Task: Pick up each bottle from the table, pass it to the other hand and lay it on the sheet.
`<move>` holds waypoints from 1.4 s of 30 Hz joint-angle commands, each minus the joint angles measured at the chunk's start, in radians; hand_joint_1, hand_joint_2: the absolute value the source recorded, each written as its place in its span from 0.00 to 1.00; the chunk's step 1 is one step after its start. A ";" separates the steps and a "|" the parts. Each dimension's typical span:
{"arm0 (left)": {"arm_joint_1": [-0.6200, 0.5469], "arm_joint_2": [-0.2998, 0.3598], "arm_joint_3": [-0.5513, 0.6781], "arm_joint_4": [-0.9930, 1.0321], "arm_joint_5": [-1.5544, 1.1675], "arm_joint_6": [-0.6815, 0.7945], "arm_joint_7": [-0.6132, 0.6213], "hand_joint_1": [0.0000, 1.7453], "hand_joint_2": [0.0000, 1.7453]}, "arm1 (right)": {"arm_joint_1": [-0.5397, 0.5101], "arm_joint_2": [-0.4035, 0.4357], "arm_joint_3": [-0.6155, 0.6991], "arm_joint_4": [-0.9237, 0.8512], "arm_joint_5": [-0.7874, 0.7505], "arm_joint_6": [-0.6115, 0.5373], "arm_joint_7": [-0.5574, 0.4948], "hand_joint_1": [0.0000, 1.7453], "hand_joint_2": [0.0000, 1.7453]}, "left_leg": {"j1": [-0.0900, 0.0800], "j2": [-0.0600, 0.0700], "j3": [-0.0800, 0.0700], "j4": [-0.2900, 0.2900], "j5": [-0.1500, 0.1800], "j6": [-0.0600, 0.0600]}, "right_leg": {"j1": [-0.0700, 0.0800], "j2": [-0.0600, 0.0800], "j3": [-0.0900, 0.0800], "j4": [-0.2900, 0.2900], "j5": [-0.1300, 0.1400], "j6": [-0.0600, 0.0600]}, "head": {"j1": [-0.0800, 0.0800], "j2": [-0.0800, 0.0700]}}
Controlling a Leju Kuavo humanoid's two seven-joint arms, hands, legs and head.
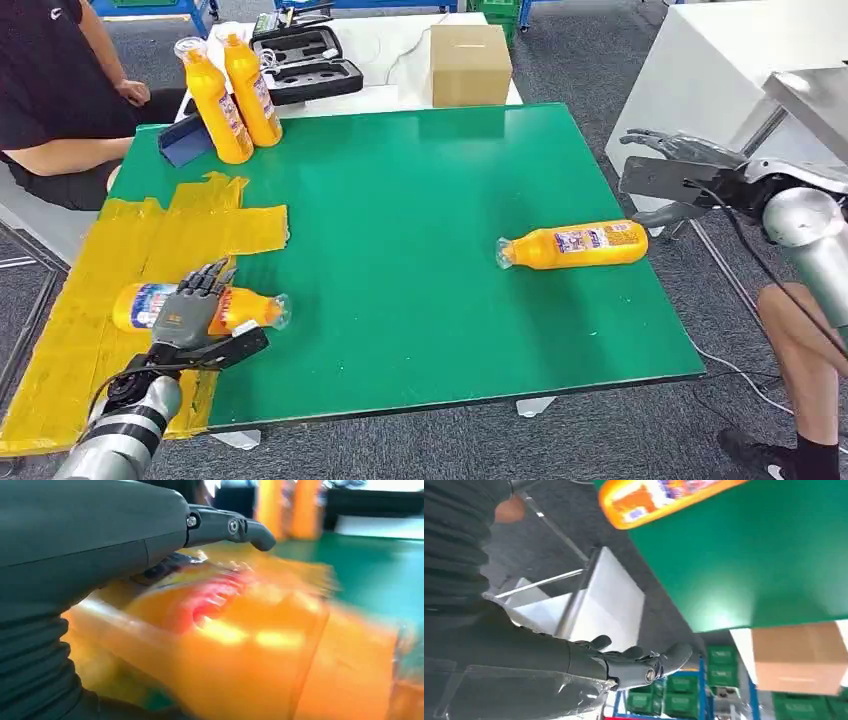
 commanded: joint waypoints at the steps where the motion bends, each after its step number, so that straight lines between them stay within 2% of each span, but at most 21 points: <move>1: 0.115 -0.049 -0.002 -0.282 0.370 -0.277 -0.137 0.00 0.00 | -0.015 -0.003 0.185 0.143 0.040 -0.061 -0.035 0.00 1.00 | 0.001 0.005 0.001 0.000 -0.004 -0.001 | 0.001 0.004 0.001 -0.002 -0.001 -0.002 | 0.000 0.000; 2: 0.116 -0.046 -0.012 -0.307 0.399 -0.297 -0.134 0.00 0.00 | -0.017 0.024 0.192 0.188 0.060 -0.074 -0.049 0.00 1.00 | 0.000 0.002 0.001 0.000 -0.002 0.000 | 0.000 0.002 0.002 -0.002 -0.001 0.000 | 0.000 0.000; 7: 0.076 -0.053 -0.026 -0.325 0.501 -0.338 -0.130 0.00 0.00 | -0.042 0.171 0.220 0.423 0.139 -0.116 -0.090 0.00 1.00 | 0.000 0.005 -0.003 0.000 -0.003 -0.001 | 0.001 0.004 -0.004 -0.003 0.000 -0.001 | 0.000 0.000; 9: 0.067 -0.054 -0.027 -0.316 0.516 -0.348 -0.132 0.00 0.00 | -0.046 0.192 0.222 0.456 0.145 -0.122 -0.098 0.00 1.00 | -0.001 0.005 -0.008 0.000 -0.001 0.000 | 0.000 0.004 -0.009 -0.002 0.001 0.000 | 0.001 0.000; 12: 0.062 -0.053 -0.029 -0.300 0.525 -0.344 -0.138 0.00 0.00 | -0.055 0.202 0.225 0.482 0.156 -0.125 -0.106 0.00 1.00 | -0.001 0.008 -0.007 0.001 -0.003 -0.001 | 0.000 0.006 -0.010 -0.001 0.000 0.000 | 0.000 0.000; 17: 0.050 -0.071 -0.008 -0.323 0.627 -0.394 -0.175 0.00 0.00 | -0.082 0.313 0.210 0.613 0.210 -0.175 -0.115 0.00 1.00 | -0.001 0.009 -0.010 0.001 -0.003 0.000 | 0.000 0.007 -0.012 0.000 0.000 0.000 | 0.000 0.000; 21: 0.045 -0.072 -0.010 -0.340 0.633 -0.399 -0.169 0.00 0.00 | -0.099 0.352 0.209 0.652 0.225 -0.192 -0.117 0.00 1.00 | 0.000 0.012 -0.012 0.002 -0.003 0.000 | 0.001 0.009 -0.015 0.001 0.000 0.000 | 0.000 0.000; 24: 0.019 -0.076 -0.017 -0.317 0.641 -0.406 -0.167 0.00 0.00 | -0.135 0.418 0.206 0.748 0.265 -0.200 -0.134 0.00 1.00 | -0.001 0.010 -0.014 0.002 -0.002 0.000 | 0.000 0.007 -0.017 0.001 0.001 0.001 | 0.000 0.000; 27: 0.004 -0.081 -0.022 -0.296 0.647 -0.406 -0.165 0.00 0.00 | -0.151 0.445 0.221 0.788 0.291 -0.182 -0.136 0.00 1.00 | -0.002 0.008 -0.015 0.001 -0.001 0.001 | -0.001 0.006 -0.018 0.001 0.001 0.001 | 0.000 0.000; 42: -0.016 -0.089 -0.016 -0.270 0.672 -0.410 -0.168 0.00 0.00 | -0.177 0.469 0.262 0.867 0.354 -0.148 -0.119 0.00 1.00 | -0.002 0.007 -0.016 0.002 -0.001 0.000 | -0.001 0.004 -0.018 0.002 0.000 0.001 | 0.000 0.000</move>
